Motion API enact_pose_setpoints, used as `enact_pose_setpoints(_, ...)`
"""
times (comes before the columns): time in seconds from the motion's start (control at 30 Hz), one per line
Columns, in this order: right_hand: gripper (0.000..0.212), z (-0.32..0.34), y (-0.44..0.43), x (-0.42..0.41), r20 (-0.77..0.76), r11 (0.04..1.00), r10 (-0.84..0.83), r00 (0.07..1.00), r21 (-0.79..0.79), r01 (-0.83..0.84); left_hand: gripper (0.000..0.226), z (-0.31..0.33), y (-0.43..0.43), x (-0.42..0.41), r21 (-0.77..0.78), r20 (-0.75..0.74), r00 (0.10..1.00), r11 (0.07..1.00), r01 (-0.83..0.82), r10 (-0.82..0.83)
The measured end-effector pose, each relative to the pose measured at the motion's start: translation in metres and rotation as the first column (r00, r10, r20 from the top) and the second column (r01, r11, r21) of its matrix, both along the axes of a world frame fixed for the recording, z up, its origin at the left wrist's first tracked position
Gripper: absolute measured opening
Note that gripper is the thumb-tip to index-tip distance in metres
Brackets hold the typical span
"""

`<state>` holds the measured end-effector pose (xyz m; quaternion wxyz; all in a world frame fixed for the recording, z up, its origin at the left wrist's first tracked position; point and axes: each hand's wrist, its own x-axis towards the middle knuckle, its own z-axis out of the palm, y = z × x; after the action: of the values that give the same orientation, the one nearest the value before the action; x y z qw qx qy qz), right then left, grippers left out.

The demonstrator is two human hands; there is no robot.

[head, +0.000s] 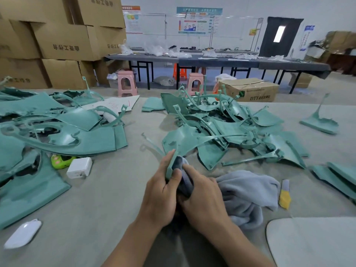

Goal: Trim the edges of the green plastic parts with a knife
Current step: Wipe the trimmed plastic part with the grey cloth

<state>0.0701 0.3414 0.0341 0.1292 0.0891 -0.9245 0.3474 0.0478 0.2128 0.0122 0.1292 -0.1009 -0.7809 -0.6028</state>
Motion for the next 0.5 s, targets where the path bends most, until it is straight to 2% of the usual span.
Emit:
enact_pose_setpoints(0.07,0.045,-0.001,0.009,-0.001,0.003,0.959,0.086,0.996,-0.272,-0.082,0.057,0.000,0.000,-0.001,0.087,0.019,0.999,0.996,-0.033,0.032)
enact_pose_setpoints(0.13,0.040,-0.002,0.016,-0.001,-0.052,0.887,0.160,0.986,-0.432,-0.167,0.061,0.003,0.000,-0.002,0.214,0.052,0.998,0.975,-0.050,0.040)
enact_pose_setpoints(0.17,0.043,-0.002,0.016,0.000,-0.078,0.881,0.187,0.979,-0.427,-0.202,0.062,0.004,0.000,-0.003,0.288,0.070,0.997,0.957,-0.048,0.029)
enact_pose_setpoints(0.3,0.067,-0.003,-0.002,0.005,-0.212,0.967,0.168,0.963,-0.154,-0.203,0.049,0.008,0.006,0.001,0.516,0.102,0.995,0.854,-0.062,0.010)
enact_pose_setpoints(0.43,0.065,-0.004,-0.026,-0.003,-0.271,0.983,0.075,0.960,-0.141,-0.116,0.043,0.011,0.005,0.003,0.595,0.100,0.995,0.800,-0.081,0.027)
enact_pose_setpoints(0.5,0.053,-0.003,-0.034,-0.006,-0.297,0.984,-0.007,0.955,-0.170,-0.046,0.041,0.012,0.004,0.003,0.600,0.083,0.995,0.795,-0.094,0.055)
